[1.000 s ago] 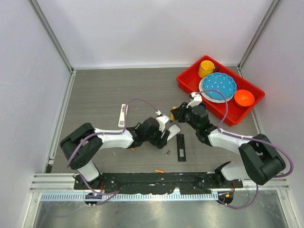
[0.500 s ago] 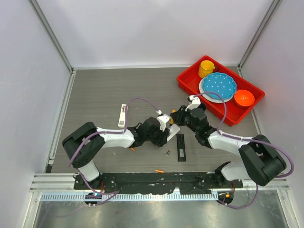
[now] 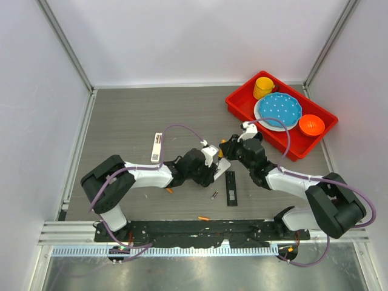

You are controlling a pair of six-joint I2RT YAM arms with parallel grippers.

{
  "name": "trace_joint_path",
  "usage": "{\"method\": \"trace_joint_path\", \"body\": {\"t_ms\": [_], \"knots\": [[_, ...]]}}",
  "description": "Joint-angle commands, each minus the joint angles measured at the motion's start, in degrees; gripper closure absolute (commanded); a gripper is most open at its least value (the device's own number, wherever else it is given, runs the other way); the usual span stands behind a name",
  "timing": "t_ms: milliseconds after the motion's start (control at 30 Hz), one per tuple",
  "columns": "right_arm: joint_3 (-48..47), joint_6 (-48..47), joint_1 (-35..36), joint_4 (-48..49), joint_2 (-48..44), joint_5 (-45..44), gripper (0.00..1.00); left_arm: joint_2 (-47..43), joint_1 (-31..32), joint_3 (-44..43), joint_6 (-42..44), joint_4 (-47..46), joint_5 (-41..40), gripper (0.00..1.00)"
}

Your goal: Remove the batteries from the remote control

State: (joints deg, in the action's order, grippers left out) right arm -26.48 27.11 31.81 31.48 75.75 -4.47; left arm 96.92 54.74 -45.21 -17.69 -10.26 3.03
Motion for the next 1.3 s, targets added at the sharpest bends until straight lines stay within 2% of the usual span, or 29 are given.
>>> {"method": "trace_joint_path", "body": {"t_ms": [0, 367, 867, 1267], "knots": [[-1.1, -0.9, 0.4, 2.4, -0.2, -2.5, 0.98, 4.9, 0.3, 1.1, -0.4, 6.7, 2.5, 0.62], [0.6, -2.1, 1.5, 4.7, -1.5, -6.0, 0.99, 5.6, 0.3, 1.1, -0.4, 6.8, 2.7, 0.63], [7.1, -11.2, 9.9, 12.5, -3.1, -14.9, 0.98, 6.0, 0.4, 1.2, -0.6, 6.4, 2.7, 0.64], [9.4, -7.9, 10.5, 15.0, -2.7, -13.9, 0.99, 6.3, 0.3, 1.3, -0.8, 6.1, 2.9, 0.68]]}}
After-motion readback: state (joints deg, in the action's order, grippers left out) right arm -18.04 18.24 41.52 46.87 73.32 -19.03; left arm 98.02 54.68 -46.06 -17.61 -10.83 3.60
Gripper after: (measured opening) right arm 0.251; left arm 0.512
